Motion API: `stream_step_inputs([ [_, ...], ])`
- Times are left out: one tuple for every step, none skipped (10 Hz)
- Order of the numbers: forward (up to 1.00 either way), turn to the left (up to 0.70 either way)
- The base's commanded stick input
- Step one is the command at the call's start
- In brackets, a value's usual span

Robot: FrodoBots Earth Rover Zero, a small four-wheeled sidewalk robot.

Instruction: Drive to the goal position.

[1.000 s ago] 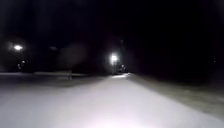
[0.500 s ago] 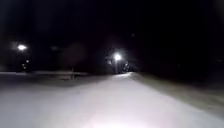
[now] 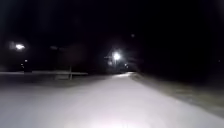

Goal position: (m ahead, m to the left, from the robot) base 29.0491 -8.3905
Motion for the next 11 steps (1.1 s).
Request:
stream_step_inputs([
  [0.7,0.0],
  [0.7,0.0],
  [0.7,0.0],
  [0.7,0.0],
  [0.7,0.0],
  [0.7,0.0],
  [0.7,0.0],
  [0.7,0.0],
  [0.7,0.0],
  [0.7,0.0],
  [0.7,0.0],
])
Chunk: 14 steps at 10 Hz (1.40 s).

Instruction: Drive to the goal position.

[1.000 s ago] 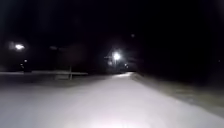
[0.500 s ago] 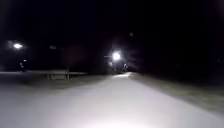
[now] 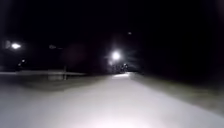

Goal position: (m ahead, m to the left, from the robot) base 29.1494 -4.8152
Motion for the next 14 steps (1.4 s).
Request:
stream_step_inputs([
  [0.7,0.0],
  [0.7,0.0],
  [0.7,0.0],
  [0.7,0.0],
  [0.7,0.0],
  [0.7,0.0],
  [0.7,0.0],
  [0.7,0.0],
  [0.7,0.0],
  [0.7,0.0],
  [0.7,0.0],
  [0.7,0.0],
  [0.7,0.0],
  [0.7,0.0],
])
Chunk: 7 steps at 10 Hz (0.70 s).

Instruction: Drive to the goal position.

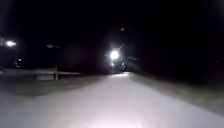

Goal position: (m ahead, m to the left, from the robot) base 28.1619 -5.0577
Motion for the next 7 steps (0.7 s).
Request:
stream_step_inputs([
  [0.7,0.0],
  [0.7,0.0],
  [0.7,0.0],
  [0.7,0.0],
  [0.7,0.0],
  [0.7,0.0],
  [0.7,0.0],
])
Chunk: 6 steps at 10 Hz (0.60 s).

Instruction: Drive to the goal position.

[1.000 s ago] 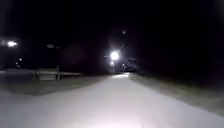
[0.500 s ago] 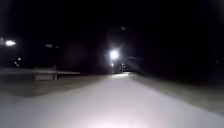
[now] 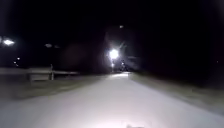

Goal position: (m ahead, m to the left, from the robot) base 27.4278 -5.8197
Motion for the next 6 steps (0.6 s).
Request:
stream_step_inputs([
  [0.7,0.0],
  [0.7,0.0],
  [0.7,0.0],
  [0.7,0.0],
  [0.7,0.0],
  [0.7,0.0],
])
